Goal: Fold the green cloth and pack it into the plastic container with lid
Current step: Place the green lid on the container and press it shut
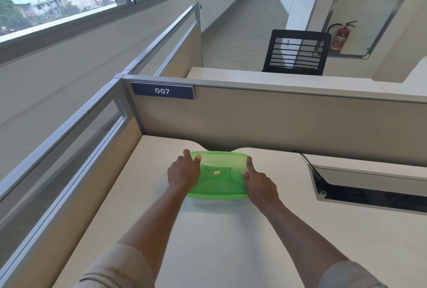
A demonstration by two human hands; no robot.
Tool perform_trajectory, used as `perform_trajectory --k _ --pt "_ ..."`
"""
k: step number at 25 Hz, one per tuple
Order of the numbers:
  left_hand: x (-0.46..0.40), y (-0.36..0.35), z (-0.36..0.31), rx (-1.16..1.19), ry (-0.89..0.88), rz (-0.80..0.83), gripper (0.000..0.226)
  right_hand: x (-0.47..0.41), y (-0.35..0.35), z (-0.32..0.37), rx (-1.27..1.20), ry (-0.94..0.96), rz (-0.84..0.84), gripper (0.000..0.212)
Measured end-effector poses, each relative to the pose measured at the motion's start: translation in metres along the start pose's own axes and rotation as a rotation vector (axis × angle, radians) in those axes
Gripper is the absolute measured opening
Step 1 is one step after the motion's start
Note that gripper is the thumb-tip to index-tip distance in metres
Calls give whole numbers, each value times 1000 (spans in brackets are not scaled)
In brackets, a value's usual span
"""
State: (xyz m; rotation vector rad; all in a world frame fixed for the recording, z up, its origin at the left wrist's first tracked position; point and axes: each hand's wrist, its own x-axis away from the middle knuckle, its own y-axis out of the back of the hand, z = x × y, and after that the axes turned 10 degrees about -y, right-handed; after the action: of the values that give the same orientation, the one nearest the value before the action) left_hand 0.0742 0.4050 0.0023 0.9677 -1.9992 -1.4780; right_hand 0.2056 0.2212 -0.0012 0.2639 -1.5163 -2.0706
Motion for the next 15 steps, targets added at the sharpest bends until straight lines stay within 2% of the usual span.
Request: perform_trajectory --k 6,15 --pt "-36 -13 10 334 172 33 62 -1 -3 -2 -13 -8 -1 54" --pt "-44 -20 15 375 63 45 60 -2 -6 -2 -20 -13 -6 55"
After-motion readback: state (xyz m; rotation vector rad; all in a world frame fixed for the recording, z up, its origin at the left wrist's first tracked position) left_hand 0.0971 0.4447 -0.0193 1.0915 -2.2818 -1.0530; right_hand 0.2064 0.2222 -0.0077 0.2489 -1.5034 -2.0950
